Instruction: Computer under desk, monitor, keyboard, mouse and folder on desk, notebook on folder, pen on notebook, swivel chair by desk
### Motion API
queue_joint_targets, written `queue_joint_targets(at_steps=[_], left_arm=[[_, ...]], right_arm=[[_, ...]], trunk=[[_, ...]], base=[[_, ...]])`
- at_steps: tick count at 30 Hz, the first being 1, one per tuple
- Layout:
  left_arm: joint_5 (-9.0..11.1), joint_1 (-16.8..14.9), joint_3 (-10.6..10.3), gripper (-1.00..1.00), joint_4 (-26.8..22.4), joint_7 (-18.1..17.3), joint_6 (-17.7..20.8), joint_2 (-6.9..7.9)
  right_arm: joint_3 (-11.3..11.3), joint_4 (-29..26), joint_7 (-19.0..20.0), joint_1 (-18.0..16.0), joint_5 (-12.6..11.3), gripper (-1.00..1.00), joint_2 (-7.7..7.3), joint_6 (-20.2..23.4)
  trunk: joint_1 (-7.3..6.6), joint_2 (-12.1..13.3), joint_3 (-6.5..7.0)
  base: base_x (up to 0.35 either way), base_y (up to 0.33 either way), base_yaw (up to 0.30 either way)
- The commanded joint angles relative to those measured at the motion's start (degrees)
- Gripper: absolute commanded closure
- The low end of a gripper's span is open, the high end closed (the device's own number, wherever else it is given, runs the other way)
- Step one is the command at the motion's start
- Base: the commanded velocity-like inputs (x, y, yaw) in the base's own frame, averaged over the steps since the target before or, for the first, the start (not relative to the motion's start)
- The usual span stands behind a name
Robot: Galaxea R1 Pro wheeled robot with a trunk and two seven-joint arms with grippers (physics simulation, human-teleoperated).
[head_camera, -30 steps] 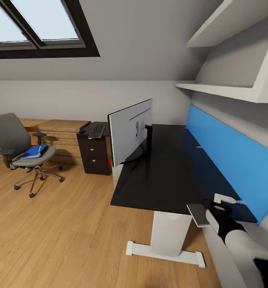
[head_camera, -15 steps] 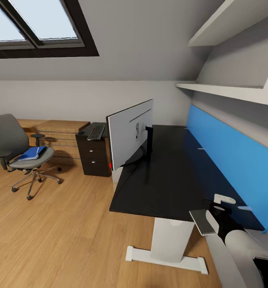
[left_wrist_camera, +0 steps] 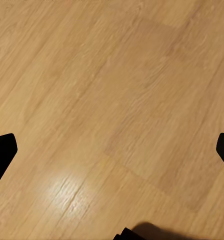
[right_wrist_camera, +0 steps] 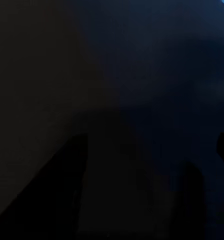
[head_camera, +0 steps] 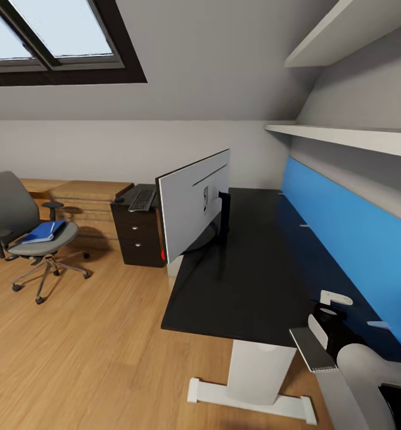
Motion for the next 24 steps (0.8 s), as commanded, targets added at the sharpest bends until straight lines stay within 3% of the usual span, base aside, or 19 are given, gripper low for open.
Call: queue_joint_targets(at_steps=[1,24], left_arm=[[0.6,0.0,-0.3,-1.00,0.0,0.3,-0.3,0.04],[0.7,0.0,-0.3,-1.00,0.1,0.3,-0.2,0.07]], right_arm=[[0.0,0.0,-0.2,0.0,-0.9,-1.00,-0.02,0.4],[0.0,-1.3,-0.4,0.0,-0.9,-1.00,-0.02,0.4]], trunk=[[0.00,0.0,-0.06],[-4.83,8.8,3.89]], base=[[0.013,0.000,0.000],[0.001,0.000,0.000]])
